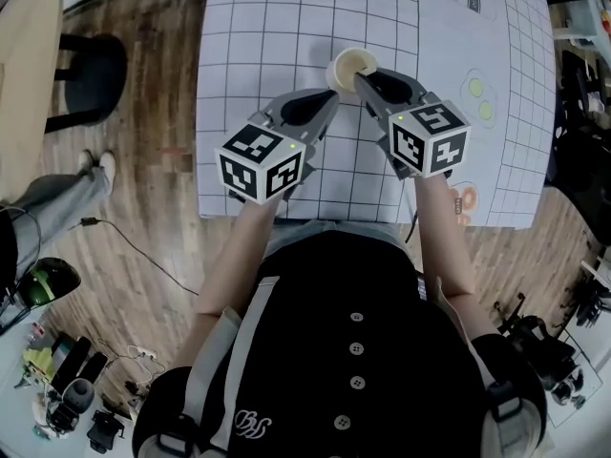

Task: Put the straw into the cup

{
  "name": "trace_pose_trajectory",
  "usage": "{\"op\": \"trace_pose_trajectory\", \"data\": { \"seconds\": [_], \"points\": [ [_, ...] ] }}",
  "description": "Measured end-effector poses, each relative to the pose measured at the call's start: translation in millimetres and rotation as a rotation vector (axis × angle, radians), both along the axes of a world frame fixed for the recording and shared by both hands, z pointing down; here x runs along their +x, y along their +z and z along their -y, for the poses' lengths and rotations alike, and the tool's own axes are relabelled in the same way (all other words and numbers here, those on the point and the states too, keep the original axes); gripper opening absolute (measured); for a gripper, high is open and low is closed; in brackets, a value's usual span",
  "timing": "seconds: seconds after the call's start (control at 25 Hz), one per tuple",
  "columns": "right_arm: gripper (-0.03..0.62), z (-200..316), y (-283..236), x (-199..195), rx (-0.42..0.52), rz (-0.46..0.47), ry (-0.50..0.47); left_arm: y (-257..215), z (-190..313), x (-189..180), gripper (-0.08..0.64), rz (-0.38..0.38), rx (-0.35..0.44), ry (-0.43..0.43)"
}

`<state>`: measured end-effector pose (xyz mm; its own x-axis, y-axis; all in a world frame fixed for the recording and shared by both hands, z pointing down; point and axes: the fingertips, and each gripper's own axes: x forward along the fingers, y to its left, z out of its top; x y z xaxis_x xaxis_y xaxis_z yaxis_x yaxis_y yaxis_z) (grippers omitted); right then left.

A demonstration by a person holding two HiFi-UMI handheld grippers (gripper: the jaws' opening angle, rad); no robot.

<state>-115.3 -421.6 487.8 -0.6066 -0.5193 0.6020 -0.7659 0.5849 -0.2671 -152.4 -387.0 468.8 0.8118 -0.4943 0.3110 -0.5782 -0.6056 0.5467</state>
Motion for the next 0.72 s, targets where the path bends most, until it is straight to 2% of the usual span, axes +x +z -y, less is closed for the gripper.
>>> {"op": "trace_pose_trajectory", "data": {
  "seconds": [0.4, 0.72],
  "points": [
    [0.075, 5.0, -1.5, 1.5, 0.016, -0.004, 0.022, 3.0, 2.0, -5.0, -0.002, 0.001, -0.008, -0.009],
    [0.107, 17.7, -9.5, 14.1, 0.078, -0.023, 0.086, 1.0, 0.9, -4.8, -0.002, 0.005, -0.001, -0.007]
  ]
}}
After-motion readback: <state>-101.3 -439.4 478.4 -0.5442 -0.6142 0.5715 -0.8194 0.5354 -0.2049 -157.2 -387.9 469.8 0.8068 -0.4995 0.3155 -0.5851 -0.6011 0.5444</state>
